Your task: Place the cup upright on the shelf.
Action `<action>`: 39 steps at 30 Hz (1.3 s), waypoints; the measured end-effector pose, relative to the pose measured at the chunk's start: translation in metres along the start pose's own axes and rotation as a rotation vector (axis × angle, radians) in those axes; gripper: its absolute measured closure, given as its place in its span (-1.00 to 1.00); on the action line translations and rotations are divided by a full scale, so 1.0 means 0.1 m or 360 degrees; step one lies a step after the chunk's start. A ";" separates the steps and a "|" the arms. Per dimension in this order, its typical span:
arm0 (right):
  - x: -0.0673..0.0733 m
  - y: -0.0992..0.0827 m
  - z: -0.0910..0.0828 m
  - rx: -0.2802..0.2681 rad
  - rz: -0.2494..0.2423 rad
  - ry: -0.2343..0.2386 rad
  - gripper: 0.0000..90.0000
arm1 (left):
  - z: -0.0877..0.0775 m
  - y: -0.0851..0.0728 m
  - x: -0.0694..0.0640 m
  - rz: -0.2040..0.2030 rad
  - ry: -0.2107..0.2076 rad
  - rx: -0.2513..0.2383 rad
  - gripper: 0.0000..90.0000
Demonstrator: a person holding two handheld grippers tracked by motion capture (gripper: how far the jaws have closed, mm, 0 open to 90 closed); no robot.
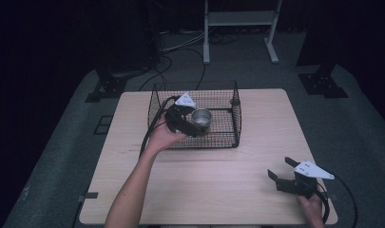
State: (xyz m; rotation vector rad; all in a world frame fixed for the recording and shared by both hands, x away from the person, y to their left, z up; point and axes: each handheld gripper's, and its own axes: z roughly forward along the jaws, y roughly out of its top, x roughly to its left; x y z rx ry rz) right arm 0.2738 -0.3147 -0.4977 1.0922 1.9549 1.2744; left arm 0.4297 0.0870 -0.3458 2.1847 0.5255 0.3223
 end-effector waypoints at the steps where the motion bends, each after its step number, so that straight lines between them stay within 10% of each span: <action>1: 0.00 0.00 0.00 0.0000 0.0000 0.0000 -0.70 | -0.02 -0.01 -0.01 -0.0005 0.0000 -0.0009 -0.89; 39: 0.02 0.00 0.01 0.0018 -0.0017 -0.0020 -0.70 | -0.53 -0.60 -0.40 0.0002 0.0029 -0.0146 -0.89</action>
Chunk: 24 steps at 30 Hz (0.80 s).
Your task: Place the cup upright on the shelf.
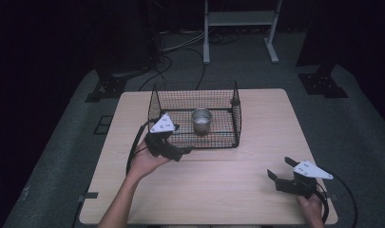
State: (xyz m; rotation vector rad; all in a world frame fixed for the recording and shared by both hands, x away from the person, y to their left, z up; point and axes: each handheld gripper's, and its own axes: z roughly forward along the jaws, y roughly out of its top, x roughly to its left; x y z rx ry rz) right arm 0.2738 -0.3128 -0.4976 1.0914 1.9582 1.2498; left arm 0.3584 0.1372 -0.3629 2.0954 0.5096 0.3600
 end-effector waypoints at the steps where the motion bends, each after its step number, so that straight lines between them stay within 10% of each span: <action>1: 0.00 0.00 0.00 0.0000 0.0000 -0.0001 -0.70 | -0.01 -0.02 -0.01 -0.0004 0.0003 0.0002 -0.89; 24: 0.01 0.00 0.00 0.0006 -0.0016 -0.0014 -0.70 | -0.25 -0.59 -0.22 -0.0104 0.0058 -0.0085 -0.89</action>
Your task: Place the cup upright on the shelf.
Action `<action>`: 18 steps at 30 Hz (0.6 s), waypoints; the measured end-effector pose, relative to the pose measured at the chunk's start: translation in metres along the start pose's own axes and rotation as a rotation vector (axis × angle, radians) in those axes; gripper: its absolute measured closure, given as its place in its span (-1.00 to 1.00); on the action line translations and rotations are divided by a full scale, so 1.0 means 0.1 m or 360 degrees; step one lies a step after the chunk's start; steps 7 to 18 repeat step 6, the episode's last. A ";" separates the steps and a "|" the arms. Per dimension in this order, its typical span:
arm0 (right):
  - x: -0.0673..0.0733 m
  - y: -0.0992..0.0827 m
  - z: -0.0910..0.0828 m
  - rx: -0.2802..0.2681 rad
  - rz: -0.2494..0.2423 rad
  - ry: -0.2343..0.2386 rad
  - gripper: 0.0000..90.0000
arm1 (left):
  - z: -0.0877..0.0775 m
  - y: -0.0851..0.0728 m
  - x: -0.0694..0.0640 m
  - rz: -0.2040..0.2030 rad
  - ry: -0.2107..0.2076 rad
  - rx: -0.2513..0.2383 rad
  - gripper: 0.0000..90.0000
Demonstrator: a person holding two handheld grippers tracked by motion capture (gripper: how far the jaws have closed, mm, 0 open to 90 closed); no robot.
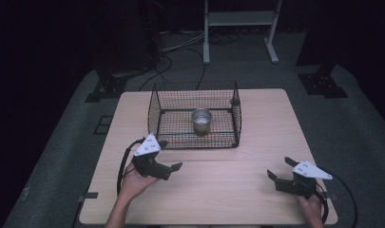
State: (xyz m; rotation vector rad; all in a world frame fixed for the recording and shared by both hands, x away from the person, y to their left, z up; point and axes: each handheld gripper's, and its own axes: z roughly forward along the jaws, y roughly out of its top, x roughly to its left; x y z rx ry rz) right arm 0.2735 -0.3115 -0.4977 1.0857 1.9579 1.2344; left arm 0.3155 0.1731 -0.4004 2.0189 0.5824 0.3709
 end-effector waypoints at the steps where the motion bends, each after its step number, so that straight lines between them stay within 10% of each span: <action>1: 0.00 0.00 0.00 0.0000 -0.0001 -0.0002 -0.70 | -0.01 -0.03 -0.01 -0.0001 0.0012 0.0003 -0.89; 18: 0.01 0.00 0.00 0.0002 -0.0003 -0.0004 -0.70 | -0.11 -0.20 -0.03 -0.0066 0.0031 -0.0058 -0.89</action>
